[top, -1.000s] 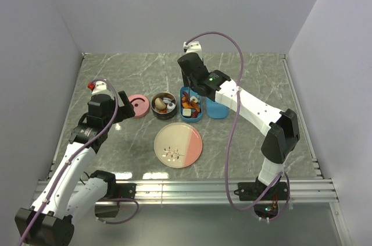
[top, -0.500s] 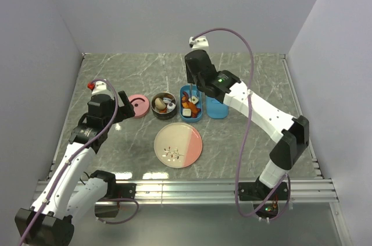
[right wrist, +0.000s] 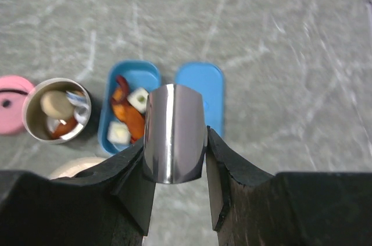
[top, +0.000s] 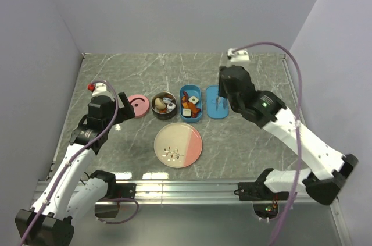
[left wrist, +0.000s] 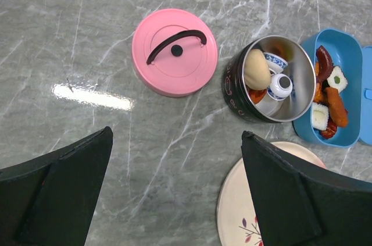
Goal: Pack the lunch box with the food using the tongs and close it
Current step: Put down the clamp, then pick up the lid of the lunch box with the right arm
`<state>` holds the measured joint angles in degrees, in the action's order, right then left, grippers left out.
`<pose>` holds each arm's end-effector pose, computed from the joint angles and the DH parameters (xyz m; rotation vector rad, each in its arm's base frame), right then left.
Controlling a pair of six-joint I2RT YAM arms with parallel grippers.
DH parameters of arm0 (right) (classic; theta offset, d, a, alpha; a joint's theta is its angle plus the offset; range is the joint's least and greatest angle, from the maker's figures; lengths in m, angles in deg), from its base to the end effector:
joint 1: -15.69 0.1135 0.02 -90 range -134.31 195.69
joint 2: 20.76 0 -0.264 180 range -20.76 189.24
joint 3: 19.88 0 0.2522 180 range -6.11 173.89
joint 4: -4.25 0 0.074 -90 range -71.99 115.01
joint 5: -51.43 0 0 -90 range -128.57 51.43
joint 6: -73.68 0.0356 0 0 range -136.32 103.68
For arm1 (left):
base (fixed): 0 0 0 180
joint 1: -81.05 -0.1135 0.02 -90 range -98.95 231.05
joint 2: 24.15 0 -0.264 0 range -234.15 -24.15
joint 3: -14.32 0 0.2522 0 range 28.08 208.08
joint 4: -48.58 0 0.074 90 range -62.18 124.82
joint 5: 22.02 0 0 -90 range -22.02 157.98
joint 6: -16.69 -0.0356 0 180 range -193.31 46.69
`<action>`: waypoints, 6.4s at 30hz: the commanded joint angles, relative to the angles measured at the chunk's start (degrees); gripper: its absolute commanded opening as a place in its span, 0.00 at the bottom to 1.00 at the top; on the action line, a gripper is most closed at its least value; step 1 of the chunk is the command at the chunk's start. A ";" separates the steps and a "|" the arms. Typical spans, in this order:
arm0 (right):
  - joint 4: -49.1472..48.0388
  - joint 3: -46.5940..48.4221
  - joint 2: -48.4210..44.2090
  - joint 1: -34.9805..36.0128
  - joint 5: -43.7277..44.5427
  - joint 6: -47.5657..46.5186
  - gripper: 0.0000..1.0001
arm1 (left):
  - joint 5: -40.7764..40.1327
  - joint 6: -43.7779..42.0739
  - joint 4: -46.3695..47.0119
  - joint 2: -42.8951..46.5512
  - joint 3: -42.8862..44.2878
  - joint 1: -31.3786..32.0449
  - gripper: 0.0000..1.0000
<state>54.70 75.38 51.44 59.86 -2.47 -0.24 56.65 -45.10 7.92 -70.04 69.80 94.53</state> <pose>0.2030 0.1679 0.4164 -0.0966 1.9495 0.0447 0.1749 -0.0347 0.2889 -0.3871 2.0738 -0.2282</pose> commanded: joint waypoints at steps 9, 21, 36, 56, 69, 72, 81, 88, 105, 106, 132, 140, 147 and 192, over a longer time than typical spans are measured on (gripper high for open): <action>23.33 -12.76 -15.95 -0.74 0.92 17.04 0.43 | 1.14 0.71 2.29 0.98 -0.85 0.24 0.99; 27.30 -22.34 -15.61 -1.45 -8.15 19.88 0.46 | 0.79 0.71 2.55 1.07 -1.20 0.24 1.00; 15.62 -23.14 -1.29 -11.19 -12.98 14.17 0.47 | -0.71 -0.43 3.34 -0.78 -0.67 0.24 0.99; 2.95 -11.89 25.00 -25.26 -19.66 0.01 0.48 | -2.20 -2.45 4.74 -5.61 1.97 0.06 1.00; 2.78 -9.60 28.87 -26.14 -20.89 -0.69 0.58 | -1.94 -2.63 5.54 -7.20 2.23 -0.20 0.99; 2.78 -9.86 28.96 -26.23 -20.63 -0.61 0.58 | -1.85 -2.54 5.71 -7.29 2.23 -0.29 1.00; 3.04 -8.81 30.19 -26.32 -20.45 -0.78 0.65 | -1.85 -2.81 5.45 -6.85 2.23 -0.29 0.99; 3.91 -7.23 26.77 -26.23 -18.43 -0.96 0.66 | -1.68 -2.54 5.36 -6.41 2.32 -0.29 0.99; 5.06 6.13 25.35 -26.32 -32.40 -1.75 0.61 | 0.69 -2.37 5.36 -6.58 5.40 -0.29 1.00; 4.97 6.22 26.14 -25.97 -32.41 -1.23 0.60 | 0.79 -2.37 5.36 -6.67 5.66 -0.29 0.99; 1.10 2.97 41.52 -26.32 -30.47 -1.84 0.46 | 1.05 -3.60 5.10 -9.31 8.29 -0.91 0.99; 1.54 3.58 42.67 -27.73 -30.91 -2.19 0.46 | 1.49 -3.68 5.45 -9.75 8.21 -0.99 1.00; 3.48 5.69 45.13 -28.08 -32.93 -3.07 0.47 | 1.66 -3.60 5.80 -10.18 8.21 -1.08 1.00; 14.46 15.18 35.20 -29.13 -36.71 2.03 0.00 | 3.95 -2.81 7.38 -8.34 6.19 -1.70 0.99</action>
<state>67.84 87.55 90.83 30.11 -39.06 0.37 59.67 -47.70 13.17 -79.88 75.48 93.09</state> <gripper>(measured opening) 0.008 0.995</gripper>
